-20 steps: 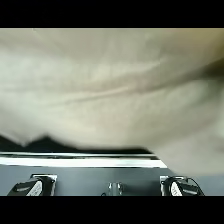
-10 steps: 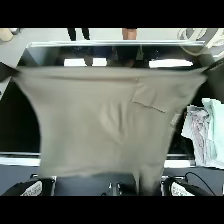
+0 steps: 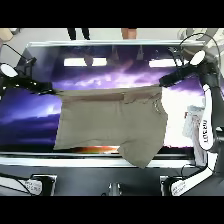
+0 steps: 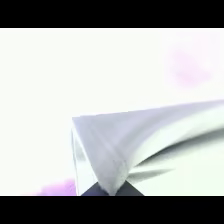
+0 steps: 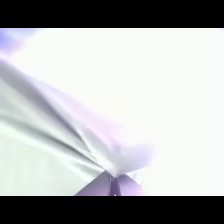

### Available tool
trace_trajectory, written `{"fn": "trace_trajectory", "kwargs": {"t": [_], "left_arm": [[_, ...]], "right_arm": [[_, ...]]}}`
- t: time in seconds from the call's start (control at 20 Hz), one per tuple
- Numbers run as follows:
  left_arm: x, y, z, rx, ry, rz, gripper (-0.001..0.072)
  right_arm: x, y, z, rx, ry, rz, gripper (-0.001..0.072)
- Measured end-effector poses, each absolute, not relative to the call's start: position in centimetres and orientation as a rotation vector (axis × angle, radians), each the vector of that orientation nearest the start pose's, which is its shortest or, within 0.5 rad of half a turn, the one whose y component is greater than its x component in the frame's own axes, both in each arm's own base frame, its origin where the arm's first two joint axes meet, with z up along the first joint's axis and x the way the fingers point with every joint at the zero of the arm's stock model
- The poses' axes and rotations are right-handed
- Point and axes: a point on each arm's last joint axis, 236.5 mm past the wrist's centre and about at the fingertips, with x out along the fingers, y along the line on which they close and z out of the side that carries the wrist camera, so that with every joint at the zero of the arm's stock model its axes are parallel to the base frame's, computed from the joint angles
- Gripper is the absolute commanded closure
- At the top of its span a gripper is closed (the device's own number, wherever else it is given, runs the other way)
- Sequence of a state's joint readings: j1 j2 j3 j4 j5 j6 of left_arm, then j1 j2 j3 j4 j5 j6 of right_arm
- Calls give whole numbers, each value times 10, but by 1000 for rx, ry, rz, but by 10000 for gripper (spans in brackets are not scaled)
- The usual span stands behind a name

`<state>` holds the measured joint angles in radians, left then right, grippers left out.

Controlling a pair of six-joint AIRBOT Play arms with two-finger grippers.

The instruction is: Fold the shirts.

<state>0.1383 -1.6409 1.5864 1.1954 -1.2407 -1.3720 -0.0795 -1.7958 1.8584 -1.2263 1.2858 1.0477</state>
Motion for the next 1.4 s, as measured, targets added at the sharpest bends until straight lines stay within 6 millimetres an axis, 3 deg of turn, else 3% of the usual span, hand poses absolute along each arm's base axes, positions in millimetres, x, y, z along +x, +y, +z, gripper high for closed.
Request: {"fn": "trace_trajectory", "kwargs": {"t": [0.2, 0.3, 0.35, 0.45, 0.6, 0.75, 0.9, 0.95, 1.0, 1.05, 1.15, 1.3, 1.4], "left_arm": [[516, -22, -7, -271, 1174, -227, 685], [519, -25, -8, -272, 1173, -242, 685], [515, -26, -6, -263, 1189, -261, 685], [494, -29, -7, -245, 1275, -300, 685], [445, -36, -26, -235, 1476, -344, 685], [406, -43, -55, -255, 1630, -352, 685], [385, -45, -70, -271, 1705, -348, 684], [382, -46, -72, -274, 1718, -349, 624], [379, -45, -74, -277, 1725, -347, 397], [378, -44, -74, -279, 1732, -345, 228], [379, -39, -67, -286, 1731, -341, 229], [380, -20, -38, -315, 1700, -312, 253], [365, -7, -21, -348, 1691, -281, 253]], "right_arm": [[565, 32, 22, -122, 998, 406, 693], [559, 32, 22, -150, 1014, 434, 693], [546, 33, 23, -161, 1055, 464, 693], [509, 33, 15, -184, 1194, 530, 693], [459, 34, -5, -174, 1393, 597, 693], [428, 41, -32, -133, 1524, 619, 693], [415, 48, -47, -100, 1581, 618, 690], [413, 48, -49, -89, 1592, 612, 597], [411, 49, -51, -79, 1600, 606, 457], [410, 52, -51, -68, 1604, 608, 380], [410, 53, -47, -56, 1595, 605, 176], [396, 36, -23, -37, 1596, 613, 189], [374, 16, -9, -14, 1624, 591, 235]]}}
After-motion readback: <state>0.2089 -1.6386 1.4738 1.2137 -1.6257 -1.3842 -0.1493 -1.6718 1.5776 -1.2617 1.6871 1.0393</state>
